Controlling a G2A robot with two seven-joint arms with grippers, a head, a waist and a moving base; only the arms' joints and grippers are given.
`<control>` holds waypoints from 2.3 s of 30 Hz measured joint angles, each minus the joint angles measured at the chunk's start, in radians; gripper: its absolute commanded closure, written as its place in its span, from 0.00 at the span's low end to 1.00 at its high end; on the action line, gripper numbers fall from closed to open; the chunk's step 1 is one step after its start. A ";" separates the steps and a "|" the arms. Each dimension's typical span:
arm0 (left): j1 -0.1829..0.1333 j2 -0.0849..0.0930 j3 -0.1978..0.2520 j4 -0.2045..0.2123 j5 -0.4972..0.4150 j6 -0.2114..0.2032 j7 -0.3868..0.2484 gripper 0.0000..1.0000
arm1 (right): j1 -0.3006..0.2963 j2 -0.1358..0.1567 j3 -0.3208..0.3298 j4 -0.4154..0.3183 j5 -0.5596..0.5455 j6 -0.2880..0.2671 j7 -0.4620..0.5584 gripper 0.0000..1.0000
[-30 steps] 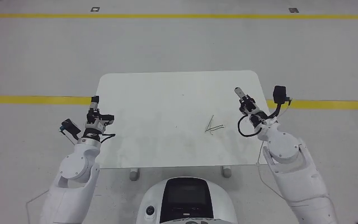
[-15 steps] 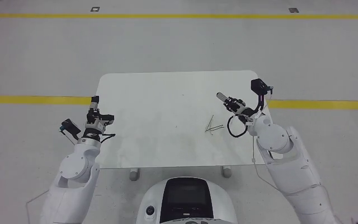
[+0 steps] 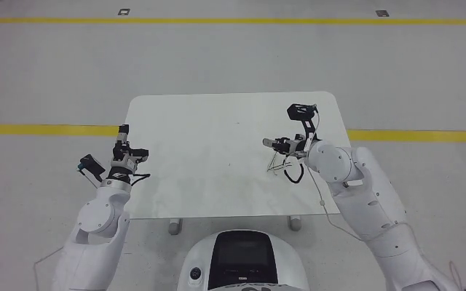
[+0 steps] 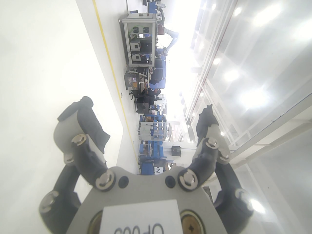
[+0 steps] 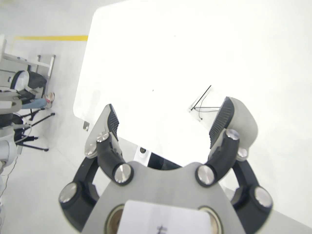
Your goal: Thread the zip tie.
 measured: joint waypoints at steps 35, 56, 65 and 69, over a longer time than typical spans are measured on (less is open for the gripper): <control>0.000 0.000 0.000 0.000 0.000 0.000 0.000 0.00 | -0.001 0.001 0.001 -0.001 0.002 0.000 -0.024 0.00; 0.000 0.000 0.000 0.000 0.000 0.000 0.000 0.00 | 0.161 -0.115 -0.083 0.273 -0.114 0.000 0.106 0.00; 0.000 0.000 0.000 0.000 0.000 0.000 0.000 0.00 | 0.205 -0.178 -0.071 0.386 -0.205 0.000 0.174 0.00; 0.000 0.000 0.000 0.000 0.000 0.000 0.000 0.00 | 0.205 -0.178 -0.071 0.385 -0.205 0.000 0.174 0.00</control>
